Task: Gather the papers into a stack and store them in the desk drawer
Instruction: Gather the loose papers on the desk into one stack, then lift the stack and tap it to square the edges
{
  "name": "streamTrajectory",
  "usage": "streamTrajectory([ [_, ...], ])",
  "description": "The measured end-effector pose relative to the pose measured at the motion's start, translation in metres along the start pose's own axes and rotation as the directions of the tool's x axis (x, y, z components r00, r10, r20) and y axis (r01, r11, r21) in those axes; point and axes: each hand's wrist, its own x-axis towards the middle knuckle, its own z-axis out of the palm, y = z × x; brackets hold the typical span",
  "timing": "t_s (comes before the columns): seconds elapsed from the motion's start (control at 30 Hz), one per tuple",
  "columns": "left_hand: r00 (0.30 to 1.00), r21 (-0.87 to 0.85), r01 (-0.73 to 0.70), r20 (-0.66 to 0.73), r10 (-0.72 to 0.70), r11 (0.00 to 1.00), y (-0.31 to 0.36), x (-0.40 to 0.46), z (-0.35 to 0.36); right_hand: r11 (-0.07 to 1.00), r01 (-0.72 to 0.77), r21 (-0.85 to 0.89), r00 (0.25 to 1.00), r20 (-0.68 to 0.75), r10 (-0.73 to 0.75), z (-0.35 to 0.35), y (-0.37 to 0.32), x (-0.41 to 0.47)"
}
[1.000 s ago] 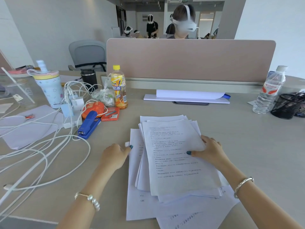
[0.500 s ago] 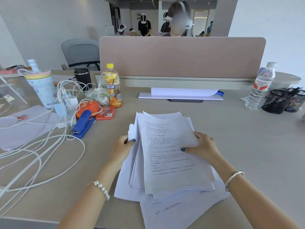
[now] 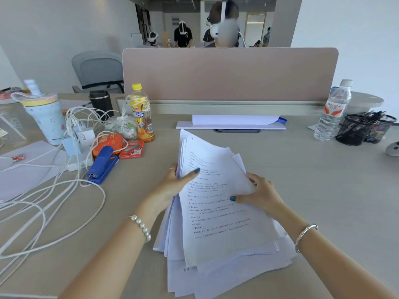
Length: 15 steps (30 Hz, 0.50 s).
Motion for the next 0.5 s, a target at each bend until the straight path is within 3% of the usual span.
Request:
streamTrajectory([
  [0.13, 0.99, -0.058, -0.134, -0.048, 0.132, 0.989, -0.002, -0.006, 0.009, 0.983, 0.006, 0.184, 1.0, -0.005, -0.005, -0.002, 0.002, 0.001],
  [0.27, 0.963, -0.251, -0.247, -0.168, 0.21, 0.936, 0.017, -0.015, 0.014, 0.887, 0.014, 0.462, 0.999, -0.039, 0.004, -0.021, -0.005, 0.0],
  [0.37, 0.928, -0.333, -0.365, -0.205, 0.311, 0.869, 0.044, -0.022, 0.013, 0.869, -0.011, 0.496, 1.0, 0.025, -0.002, -0.039, -0.018, 0.001],
  [0.5, 0.795, -0.338, -0.607, -0.267, 0.545, 0.72, 0.097, -0.036, 0.007, 0.817, 0.249, 0.52, 0.965, -0.204, -0.164, -0.065, -0.058, -0.005],
])
